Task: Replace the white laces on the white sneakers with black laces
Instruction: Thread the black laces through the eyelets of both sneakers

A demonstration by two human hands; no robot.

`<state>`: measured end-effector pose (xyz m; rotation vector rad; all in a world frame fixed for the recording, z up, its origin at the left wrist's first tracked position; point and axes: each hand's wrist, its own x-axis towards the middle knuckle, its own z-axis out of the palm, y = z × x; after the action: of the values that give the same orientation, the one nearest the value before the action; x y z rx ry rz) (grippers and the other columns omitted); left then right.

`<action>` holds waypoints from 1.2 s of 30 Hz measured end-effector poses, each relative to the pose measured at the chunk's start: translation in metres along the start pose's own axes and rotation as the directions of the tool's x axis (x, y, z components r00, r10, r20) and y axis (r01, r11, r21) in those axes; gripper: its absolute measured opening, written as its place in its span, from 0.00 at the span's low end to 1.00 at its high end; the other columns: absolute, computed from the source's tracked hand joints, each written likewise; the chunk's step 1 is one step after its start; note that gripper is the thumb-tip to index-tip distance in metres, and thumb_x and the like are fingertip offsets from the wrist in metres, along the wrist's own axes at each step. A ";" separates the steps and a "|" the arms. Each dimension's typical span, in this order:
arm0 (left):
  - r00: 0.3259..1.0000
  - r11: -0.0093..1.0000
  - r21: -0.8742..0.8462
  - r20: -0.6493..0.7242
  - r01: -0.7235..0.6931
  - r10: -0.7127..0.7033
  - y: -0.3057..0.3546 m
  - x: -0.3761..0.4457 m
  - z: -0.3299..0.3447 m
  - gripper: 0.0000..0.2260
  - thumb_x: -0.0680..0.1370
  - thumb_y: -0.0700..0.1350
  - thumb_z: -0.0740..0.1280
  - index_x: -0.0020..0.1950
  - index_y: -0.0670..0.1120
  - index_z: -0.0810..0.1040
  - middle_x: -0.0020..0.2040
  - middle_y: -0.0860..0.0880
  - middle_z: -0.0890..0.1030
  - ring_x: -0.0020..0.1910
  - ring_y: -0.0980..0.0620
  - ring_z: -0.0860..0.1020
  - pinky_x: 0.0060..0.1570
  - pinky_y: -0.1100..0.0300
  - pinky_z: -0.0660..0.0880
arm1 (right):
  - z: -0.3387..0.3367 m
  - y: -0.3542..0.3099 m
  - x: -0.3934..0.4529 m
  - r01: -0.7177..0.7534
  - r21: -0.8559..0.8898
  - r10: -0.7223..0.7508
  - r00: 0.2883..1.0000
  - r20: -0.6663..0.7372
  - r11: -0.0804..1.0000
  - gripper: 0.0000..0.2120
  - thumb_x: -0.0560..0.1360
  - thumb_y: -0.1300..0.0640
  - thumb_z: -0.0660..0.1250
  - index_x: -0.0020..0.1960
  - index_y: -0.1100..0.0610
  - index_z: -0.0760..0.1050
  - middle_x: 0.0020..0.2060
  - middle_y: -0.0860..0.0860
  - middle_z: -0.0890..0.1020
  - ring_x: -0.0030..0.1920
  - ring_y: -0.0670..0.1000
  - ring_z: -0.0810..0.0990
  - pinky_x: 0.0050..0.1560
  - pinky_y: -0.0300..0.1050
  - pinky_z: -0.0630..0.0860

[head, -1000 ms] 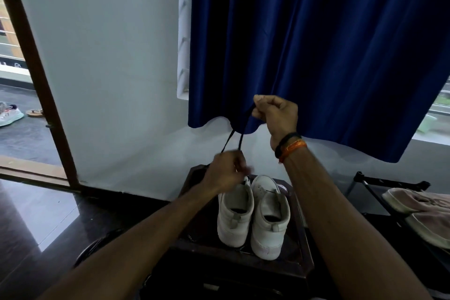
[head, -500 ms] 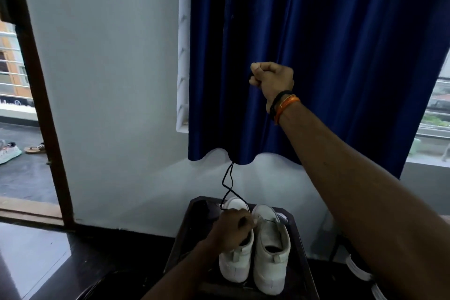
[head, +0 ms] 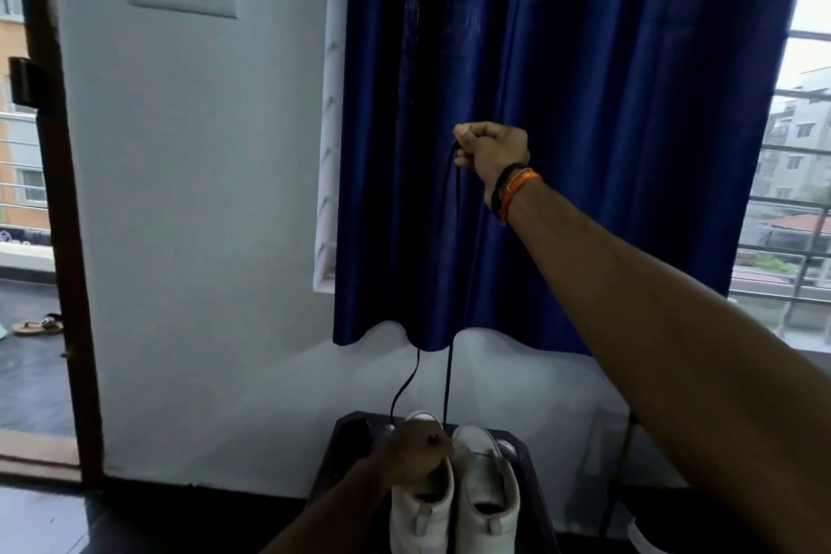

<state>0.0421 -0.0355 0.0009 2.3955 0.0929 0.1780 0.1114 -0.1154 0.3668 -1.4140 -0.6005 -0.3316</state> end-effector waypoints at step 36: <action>0.763 0.931 -0.048 -0.590 -0.363 0.267 0.266 0.036 -0.303 0.04 0.77 0.40 0.73 0.45 0.41 0.86 0.42 0.44 0.85 0.36 0.53 0.81 0.32 0.66 0.78 | -0.022 -0.050 0.005 -0.101 0.042 0.100 0.995 0.024 0.994 0.05 0.73 0.63 0.71 0.44 0.59 0.86 0.40 0.54 0.87 0.39 0.50 0.84 0.36 0.37 0.77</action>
<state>0.0351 -0.0261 0.4058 2.1001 -0.0499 1.0367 0.0922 -0.1439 0.4099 -1.4026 -0.5494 -0.2223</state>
